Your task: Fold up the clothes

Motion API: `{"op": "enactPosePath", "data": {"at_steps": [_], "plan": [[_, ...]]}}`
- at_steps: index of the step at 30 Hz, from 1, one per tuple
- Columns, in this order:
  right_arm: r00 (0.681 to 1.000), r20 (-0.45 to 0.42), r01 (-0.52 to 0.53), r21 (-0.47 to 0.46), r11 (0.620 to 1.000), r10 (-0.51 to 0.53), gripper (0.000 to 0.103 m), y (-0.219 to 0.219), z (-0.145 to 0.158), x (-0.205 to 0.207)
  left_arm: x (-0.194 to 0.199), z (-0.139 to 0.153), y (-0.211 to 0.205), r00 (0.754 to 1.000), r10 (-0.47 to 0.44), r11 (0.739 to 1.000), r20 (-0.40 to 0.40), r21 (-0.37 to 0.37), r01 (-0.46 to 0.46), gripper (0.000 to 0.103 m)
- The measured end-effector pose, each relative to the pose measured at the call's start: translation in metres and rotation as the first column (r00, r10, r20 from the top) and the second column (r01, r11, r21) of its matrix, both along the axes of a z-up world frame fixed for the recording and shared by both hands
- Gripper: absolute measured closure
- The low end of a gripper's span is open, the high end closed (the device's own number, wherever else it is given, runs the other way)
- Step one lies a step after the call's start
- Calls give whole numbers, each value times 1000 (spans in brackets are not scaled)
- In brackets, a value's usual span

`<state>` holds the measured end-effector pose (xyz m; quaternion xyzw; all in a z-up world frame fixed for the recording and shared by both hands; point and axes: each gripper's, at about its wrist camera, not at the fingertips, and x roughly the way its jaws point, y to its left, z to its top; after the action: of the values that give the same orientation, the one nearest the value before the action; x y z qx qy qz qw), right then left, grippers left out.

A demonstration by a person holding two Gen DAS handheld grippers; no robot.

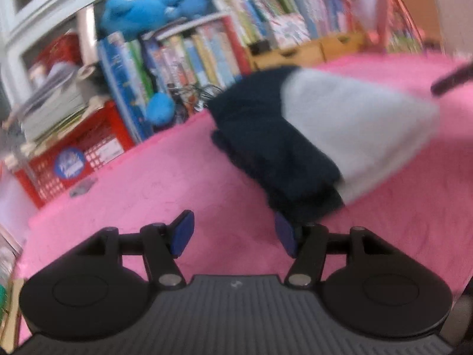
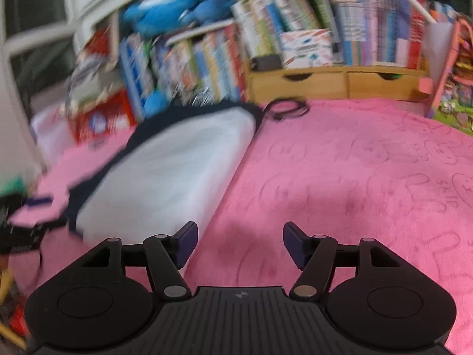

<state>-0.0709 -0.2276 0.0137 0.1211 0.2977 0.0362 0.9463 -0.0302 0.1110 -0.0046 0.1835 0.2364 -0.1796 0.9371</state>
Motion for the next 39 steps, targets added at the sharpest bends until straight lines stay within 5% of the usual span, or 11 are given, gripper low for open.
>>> {"op": "enactPosePath", "data": {"at_steps": [4,8,11,16,21,23,24,29,35,37,39], "plan": [[998,-16,63,50,997,-62,37,-11,-3,49,41,43,3,996,-42,970,-72,-243,23,44],[999,-28,37,87,996,-35,37,-6,-12,103,96,72,-37,967,-182,876,-177,-476,78,39],[1000,-23,11,145,989,-8,37,-3,-20,136,150,70,-79,941,-193,837,-279,-547,9,30],[999,8,-49,227,973,48,33,2,-38,155,234,38,-140,862,-134,844,-489,-512,-159,30],[997,-4,-75,247,966,78,26,-1,-42,155,268,4,-189,827,-70,904,-558,-386,-184,29],[997,-9,-73,252,965,78,25,-2,-41,154,275,-6,-202,819,-28,924,-573,-328,-198,42],[997,-10,-73,246,967,78,25,-1,-40,154,278,-9,-207,818,-18,930,-575,-311,-198,58],[997,-19,-73,224,972,79,20,3,-37,151,293,-12,-214,812,-31,916,-583,-342,-210,68],[996,-21,-77,214,974,83,17,6,-37,149,305,-12,-206,831,84,893,-549,-329,-307,68],[996,-21,-79,213,974,85,16,5,-38,149,296,-3,-202,861,128,902,-492,-302,-307,68],[996,-23,-78,205,976,84,16,6,-37,150,274,11,-201,919,162,932,-358,-250,-262,68]]}}
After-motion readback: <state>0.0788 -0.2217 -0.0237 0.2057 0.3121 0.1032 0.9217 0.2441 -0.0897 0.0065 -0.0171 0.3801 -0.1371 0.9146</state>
